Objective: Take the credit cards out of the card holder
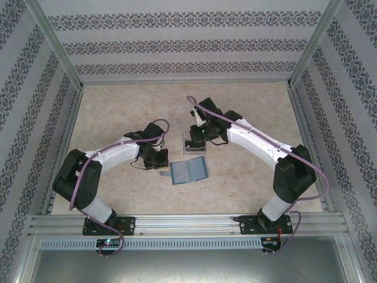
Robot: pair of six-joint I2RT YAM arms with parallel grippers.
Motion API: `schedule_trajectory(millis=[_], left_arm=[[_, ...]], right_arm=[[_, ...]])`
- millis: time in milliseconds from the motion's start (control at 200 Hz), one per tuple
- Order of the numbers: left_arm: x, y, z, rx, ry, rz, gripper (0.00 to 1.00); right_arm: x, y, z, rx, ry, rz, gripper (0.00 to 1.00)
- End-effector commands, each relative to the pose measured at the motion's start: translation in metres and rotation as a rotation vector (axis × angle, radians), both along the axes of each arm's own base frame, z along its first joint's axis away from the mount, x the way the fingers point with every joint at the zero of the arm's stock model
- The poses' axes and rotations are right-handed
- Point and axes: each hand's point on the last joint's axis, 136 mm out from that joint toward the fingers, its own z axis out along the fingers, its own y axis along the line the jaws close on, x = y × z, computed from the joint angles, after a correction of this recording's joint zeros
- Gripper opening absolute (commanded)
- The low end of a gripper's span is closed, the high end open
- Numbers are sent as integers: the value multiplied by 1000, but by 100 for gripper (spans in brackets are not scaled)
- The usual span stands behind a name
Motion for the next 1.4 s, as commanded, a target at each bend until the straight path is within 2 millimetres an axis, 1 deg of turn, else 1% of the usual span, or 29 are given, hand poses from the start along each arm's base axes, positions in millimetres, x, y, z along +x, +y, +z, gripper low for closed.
schedule_trajectory(millis=[0,105,270,390,550,664,739,904,1044,1394], left_arm=[[3,-5,6,-25,-2,-27,0],[-1,-4,4,-1,0,-38,0],[-8,-8,-4,-4,22,-53,0],[-13,-9,-14,-1,46,-62,0],[-18,-7,-22,8,68,-75,0],[-22,-6,-25,10,77,-78,0],[-25,-5,-28,13,85,-80,0],[-32,3,-38,54,112,-83,0],[-34,6,-42,66,117,-83,0],[-36,7,-44,69,121,-80,0]], right_arm=[[-27,15,-1,139,152,-88,15],[-42,24,-8,195,196,-83,16],[-57,33,-12,267,234,-94,19],[-65,39,-26,269,270,-93,20],[-74,47,-40,249,300,-83,22],[-79,52,-53,230,328,-86,22],[-82,55,-58,226,339,-85,22],[-87,62,-72,205,372,-78,23],[-92,66,-86,186,402,-73,23],[-98,80,-105,180,451,-54,22]])
